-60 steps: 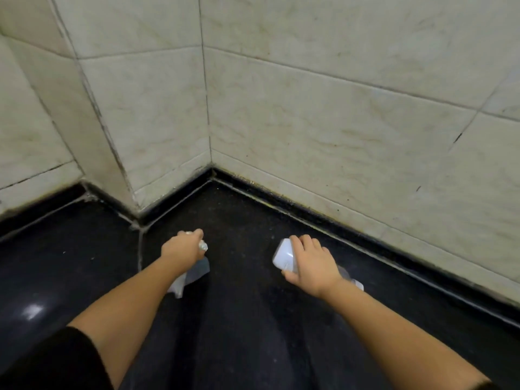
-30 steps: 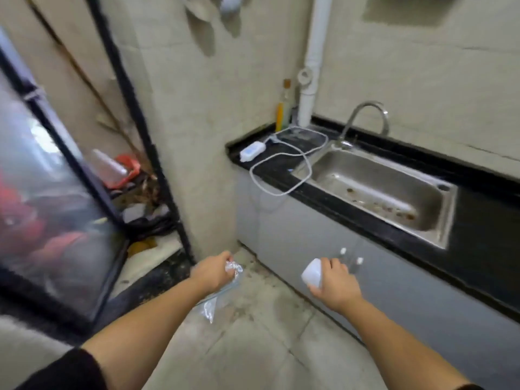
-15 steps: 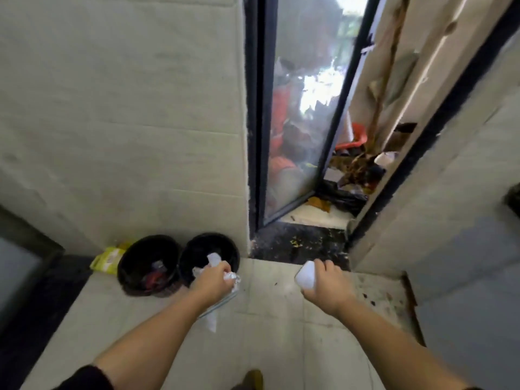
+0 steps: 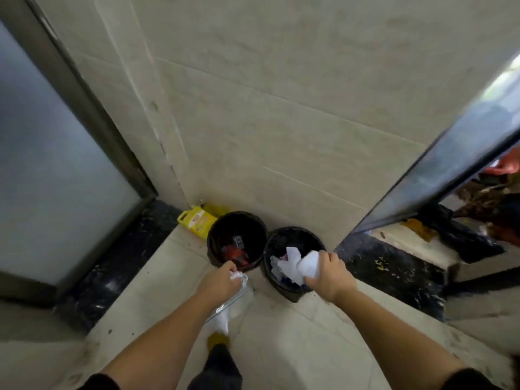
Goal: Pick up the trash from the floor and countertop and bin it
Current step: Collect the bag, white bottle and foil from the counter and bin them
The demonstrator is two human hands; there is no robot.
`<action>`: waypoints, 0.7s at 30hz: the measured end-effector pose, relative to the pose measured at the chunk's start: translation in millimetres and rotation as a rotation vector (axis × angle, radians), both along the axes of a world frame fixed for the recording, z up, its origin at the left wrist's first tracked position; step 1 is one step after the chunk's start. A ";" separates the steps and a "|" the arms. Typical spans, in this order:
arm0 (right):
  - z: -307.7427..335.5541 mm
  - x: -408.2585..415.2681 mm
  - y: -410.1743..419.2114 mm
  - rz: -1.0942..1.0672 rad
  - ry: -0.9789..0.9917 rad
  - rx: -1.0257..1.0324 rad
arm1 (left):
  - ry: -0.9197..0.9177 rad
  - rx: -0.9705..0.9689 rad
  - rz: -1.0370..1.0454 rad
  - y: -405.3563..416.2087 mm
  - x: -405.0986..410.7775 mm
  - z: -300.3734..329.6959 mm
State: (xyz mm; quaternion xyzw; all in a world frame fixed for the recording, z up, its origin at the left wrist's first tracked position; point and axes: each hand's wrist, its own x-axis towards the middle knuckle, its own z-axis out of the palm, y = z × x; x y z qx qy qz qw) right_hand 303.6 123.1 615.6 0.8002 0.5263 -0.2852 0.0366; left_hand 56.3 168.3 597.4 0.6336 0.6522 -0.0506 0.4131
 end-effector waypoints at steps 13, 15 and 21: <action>-133.1 -136.4 240.3 -0.175 0.291 0.173 | -0.093 -0.023 0.234 176.3 -80.8 -133.3; -175.4 -136.1 257.7 -0.226 0.383 0.167 | -0.107 -0.026 0.234 190.5 -80.1 -167.6; -332.7 -136.9 290.4 -0.043 0.293 0.080 | -0.164 0.007 0.272 224.7 -79.7 -274.9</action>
